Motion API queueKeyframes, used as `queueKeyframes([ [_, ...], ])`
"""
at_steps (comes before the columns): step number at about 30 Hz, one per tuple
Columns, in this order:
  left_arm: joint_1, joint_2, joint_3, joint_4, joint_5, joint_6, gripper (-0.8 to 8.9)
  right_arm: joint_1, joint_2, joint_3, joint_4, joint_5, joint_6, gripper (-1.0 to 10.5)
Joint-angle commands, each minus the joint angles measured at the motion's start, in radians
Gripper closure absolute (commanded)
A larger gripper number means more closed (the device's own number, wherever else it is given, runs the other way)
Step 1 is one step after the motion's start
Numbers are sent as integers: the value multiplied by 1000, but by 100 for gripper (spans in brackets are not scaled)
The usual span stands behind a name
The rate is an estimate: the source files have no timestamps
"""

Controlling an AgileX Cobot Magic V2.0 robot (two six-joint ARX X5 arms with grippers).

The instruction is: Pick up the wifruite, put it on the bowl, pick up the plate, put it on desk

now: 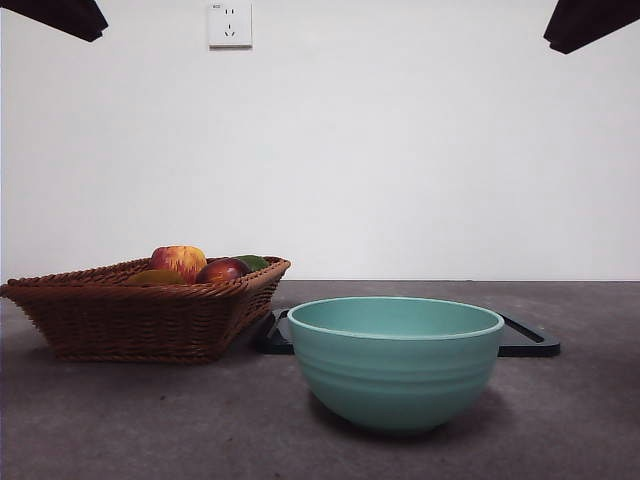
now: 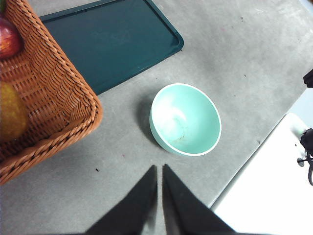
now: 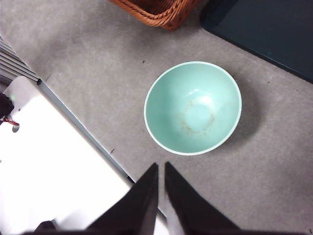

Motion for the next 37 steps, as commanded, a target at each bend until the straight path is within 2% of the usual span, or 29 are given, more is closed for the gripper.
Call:
queueKeyframes([
  [1,-5,6,14,11,8,10,806,10,8,16,22,0,-9,937],
  [22,-5,6,14,11,8,8,806,10,8,16,37,0,-10,937],
  [25,-2,-4,13,34,-2,36,806,10,8,16,37,0,-10,937],
  [30,83,-107,3,297,-161,66,806,10,8,16,36,0,-10,937],
  [35,222,-257,-84,573,-187,119,806,10,8,16,37,0,-10,937],
  [37,282,-336,-152,665,-248,132,806,10,8,16,37,0,-10,937],
])
